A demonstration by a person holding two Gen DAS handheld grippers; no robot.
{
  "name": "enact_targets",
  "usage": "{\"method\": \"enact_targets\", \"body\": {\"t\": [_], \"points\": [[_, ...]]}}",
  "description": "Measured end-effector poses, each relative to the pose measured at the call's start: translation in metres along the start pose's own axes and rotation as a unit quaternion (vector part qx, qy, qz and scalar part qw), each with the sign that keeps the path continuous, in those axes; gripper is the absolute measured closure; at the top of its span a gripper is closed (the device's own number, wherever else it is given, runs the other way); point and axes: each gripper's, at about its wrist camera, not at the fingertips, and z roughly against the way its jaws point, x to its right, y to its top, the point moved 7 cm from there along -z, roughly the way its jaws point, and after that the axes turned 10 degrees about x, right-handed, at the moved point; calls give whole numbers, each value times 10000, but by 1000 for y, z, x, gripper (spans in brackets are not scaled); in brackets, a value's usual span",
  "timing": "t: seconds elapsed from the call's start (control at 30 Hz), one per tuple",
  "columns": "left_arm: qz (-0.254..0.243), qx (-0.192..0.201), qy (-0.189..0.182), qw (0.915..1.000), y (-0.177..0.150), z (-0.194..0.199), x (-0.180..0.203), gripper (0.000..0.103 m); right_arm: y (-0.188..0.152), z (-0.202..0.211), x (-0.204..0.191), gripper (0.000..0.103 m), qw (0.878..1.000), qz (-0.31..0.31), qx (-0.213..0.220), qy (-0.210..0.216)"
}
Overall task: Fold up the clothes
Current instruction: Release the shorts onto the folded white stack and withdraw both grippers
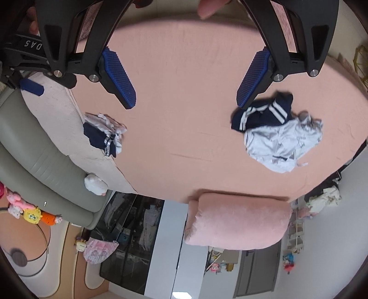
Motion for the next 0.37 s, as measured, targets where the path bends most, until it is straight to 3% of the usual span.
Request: {"method": "enact_targets", "body": {"t": [0.37], "points": [[-44, -343, -202, 9992, -44, 15, 21, 12, -37, 19, 11, 1, 10000, 9, -57, -28]]}}
